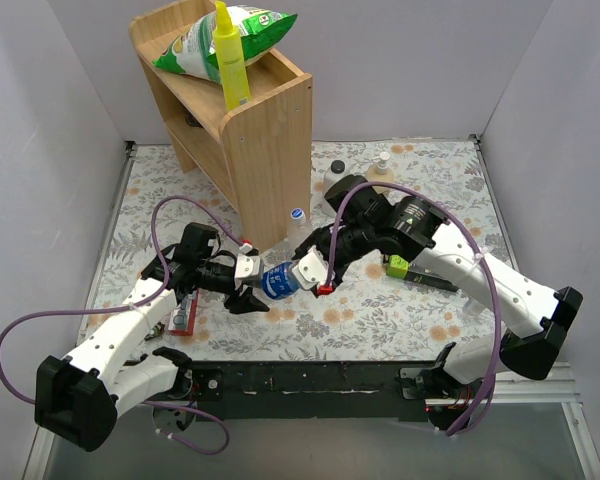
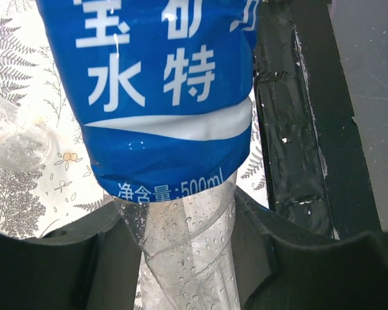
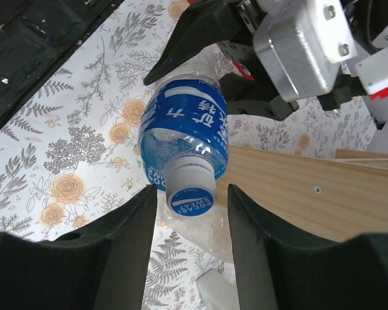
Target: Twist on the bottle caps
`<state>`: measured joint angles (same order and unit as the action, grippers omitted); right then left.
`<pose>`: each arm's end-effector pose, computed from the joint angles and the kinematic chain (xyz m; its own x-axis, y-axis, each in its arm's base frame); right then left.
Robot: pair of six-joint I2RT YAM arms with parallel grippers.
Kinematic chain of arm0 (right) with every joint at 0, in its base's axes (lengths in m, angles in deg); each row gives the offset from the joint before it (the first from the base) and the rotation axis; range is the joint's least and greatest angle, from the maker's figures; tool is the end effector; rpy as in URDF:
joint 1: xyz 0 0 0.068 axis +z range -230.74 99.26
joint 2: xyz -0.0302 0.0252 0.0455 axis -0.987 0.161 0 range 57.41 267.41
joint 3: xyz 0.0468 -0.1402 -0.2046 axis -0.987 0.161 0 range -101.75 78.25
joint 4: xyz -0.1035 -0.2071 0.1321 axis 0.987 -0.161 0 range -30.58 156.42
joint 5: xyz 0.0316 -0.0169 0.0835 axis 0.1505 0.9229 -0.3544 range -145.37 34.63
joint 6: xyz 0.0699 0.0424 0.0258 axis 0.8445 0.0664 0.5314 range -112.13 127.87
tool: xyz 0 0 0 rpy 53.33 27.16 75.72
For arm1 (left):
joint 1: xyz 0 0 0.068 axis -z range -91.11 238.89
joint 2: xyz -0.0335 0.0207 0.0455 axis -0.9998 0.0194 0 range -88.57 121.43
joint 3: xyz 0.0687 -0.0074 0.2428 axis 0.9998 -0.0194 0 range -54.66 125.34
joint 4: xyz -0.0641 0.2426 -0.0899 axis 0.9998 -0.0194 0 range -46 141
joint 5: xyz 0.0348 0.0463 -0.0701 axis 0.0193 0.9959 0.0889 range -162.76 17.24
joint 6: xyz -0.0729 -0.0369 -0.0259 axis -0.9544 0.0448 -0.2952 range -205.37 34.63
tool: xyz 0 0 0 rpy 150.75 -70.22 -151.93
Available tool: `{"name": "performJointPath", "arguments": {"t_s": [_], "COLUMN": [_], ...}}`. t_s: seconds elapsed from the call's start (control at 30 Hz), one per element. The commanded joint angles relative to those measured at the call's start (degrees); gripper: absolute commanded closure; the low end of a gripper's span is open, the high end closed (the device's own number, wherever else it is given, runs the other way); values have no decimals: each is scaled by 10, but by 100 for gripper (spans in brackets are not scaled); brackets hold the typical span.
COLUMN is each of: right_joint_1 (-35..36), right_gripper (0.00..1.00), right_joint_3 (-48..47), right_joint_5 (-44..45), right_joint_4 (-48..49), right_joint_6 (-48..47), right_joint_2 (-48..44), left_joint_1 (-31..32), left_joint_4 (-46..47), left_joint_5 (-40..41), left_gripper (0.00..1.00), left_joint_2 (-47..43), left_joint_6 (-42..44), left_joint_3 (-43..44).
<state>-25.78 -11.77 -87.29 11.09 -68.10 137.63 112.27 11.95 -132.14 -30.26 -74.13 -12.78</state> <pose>0.1465 0.2784 0.3560 0.7812 -0.3202 -0.5359 -0.6175 -0.5221 -0.5883 0.1701 -0.1444 0.2143 -0.6150 0.3740 -0.6942 0.7848 0.2050 -0.5849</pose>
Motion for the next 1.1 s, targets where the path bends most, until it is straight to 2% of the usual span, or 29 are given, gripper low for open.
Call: {"name": "performJointPath", "arguments": {"t_s": [0.0, 0.1, 0.2, 0.23, 0.3, 0.33, 0.4, 0.43, 0.47, 0.53, 0.57, 0.63, 0.67, 0.73, 0.77, 0.8, 0.83, 0.87, 0.9, 0.93, 1.03, 1.07], "right_joint_1": [3, 3, 3, 3, 2, 1, -13, -17, -26, -39, -50, -62, -69, -71, -75, -74, -76, -78, -80, -84, -85, -85], "right_gripper": [46, 50, 62, 72, 82, 89, 93, 98, 99, 99, 99, 99, 99, 99, 96, 83, 63, 57, 50, 38, 31, 30], "right_joint_3": [-24, -27, -36, -40, -59, -74, -137, -164, -197, -288, -312, -363, -350, -316, -329, -349, -398, -411, -413, -400, -246, -141], "right_joint_5": [-11, -7, -1, 1, 5, 0, -27, -38, -48, -90, -100, -117, -123, -131, -138, -135, -134, -133, -138, -139, -126, -123], "right_joint_4": [-39, -41, -43, -43, -37, -38, -50, -57, -64, -86, -92, -109, -101, -68, -69, -77, -86, -104, -106, -105, -46, -20], "right_joint_6": [-48, -48, -39, -24, 12, 73, 146, 195, 291, 395, 510, 626, 680, 695, 681, 638, 611, 582, 512, 474, 319, 296], "right_joint_2": [10, 16, 26, 34, 44, 64, 94, 133, 154, 220, 242, 303, 308, 290, 290, 294, 294, 290, 264, 243, 112, 74], "left_joint_1": [2, 2, 2, 2, 3, 3, 4, 5, 6, 16, 20, 36, 41, 47, 47, 47, 47, 47, 47, 47, 46, 46], "left_joint_4": [-2, 0, 4, 5, 17, 44, 96, 153, 184, 276, 306, 359, 370, 366, 360, 349, 319, 303, 287, 262, 190, 174], "left_joint_5": [-20, -20, -19, -19, -12, -7, 21, 35, 47, 98, 116, 181, 202, 223, 225, 225, 208, 196, 184, 175, 129, 101], "left_gripper": [100, 100, 100, 100, 100, 100, 100, 100, 100, 100, 100, 100, 100, 100, 100, 100, 100, 100, 100, 100, 100, 100], "left_joint_2": [-8, -8, -6, -6, -8, -10, -27, -35, -41, -58, -63, -71, -72, -68, -68, -69, -71, -82, -90, -98, -122, -124], "left_joint_6": [10, 9, 8, 9, 5, -13, -50, -84, -108, -162, -218, -259, -290, -301, -304, -305, -297, -285, -268, -263, -211, -199], "left_joint_3": [21, 20, 20, 20, 14, 8, -20, -33, -43, -68, -74, -85, -87, -85, -84, -83, -81, -80, -81, -84, -83, -81]}}
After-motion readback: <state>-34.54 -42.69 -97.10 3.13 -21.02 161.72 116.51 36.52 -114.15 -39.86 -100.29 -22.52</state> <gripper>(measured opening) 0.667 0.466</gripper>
